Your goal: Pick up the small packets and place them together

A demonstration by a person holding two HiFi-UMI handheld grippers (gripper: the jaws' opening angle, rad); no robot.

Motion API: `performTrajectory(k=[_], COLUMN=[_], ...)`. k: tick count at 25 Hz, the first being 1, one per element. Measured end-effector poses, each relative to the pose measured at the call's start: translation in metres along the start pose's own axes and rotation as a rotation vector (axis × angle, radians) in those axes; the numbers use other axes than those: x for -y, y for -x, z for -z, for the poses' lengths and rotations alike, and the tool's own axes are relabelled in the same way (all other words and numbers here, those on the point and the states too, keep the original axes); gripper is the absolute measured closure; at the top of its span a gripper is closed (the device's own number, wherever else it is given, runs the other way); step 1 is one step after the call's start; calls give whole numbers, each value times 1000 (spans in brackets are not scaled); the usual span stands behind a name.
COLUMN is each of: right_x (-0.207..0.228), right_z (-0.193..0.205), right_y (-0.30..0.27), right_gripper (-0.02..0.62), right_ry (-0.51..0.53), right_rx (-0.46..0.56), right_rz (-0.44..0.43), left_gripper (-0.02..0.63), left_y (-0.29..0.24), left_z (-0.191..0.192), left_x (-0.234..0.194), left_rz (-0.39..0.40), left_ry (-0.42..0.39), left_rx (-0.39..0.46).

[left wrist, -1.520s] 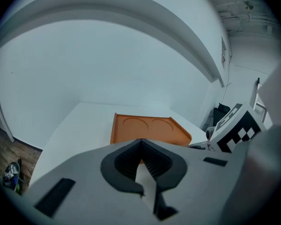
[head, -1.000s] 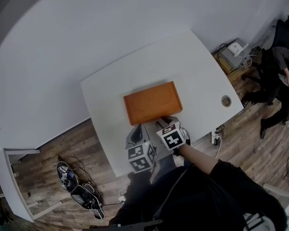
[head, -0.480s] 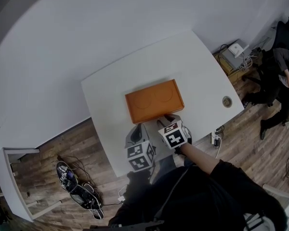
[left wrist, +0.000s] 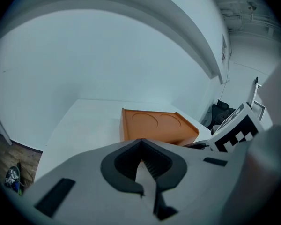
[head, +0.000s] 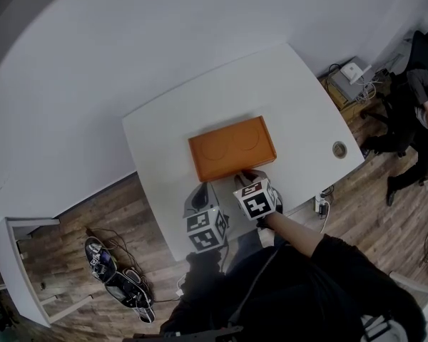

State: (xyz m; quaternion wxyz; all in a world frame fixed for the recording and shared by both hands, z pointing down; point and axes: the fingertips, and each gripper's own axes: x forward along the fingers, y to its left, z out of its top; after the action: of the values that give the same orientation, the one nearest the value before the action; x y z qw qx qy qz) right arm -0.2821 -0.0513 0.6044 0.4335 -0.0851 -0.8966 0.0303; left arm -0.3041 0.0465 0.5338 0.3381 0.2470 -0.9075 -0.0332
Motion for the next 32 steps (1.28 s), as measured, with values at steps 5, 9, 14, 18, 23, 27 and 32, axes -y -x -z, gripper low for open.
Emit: performTrajectory(k=[5, 9, 14, 18, 23, 27, 32], right_x=[-3, -4, -4, -7, -10, -11, -14], right_z=[-1, -1, 7, 11, 16, 22, 27], right_y=[1, 1, 3, 6, 10, 14, 18], right_gripper=[528, 528, 528, 528, 528, 528, 528], right_ry=[-4, -3, -6, -8, 2, -2, 7], right_rx=[-5, -12, -27, -34, -28, -39, -35], right_rz=[-6, -9, -22, -31, -35, -49, -64], left_gripper=[607, 607, 607, 607, 607, 607, 607], left_y=[1, 1, 0, 1, 7, 9, 12], left_z=[3, 3, 3, 4, 10, 17, 23], left_x=[-8, -13, -14, -16, -17, -12, -7], left_rz=[-7, -9, -12, -16, -18, -18, -17], left_ry=[5, 8, 18, 28, 41, 45, 55], left_rx=[-9, -10, -5, -1, 0, -9, -11])
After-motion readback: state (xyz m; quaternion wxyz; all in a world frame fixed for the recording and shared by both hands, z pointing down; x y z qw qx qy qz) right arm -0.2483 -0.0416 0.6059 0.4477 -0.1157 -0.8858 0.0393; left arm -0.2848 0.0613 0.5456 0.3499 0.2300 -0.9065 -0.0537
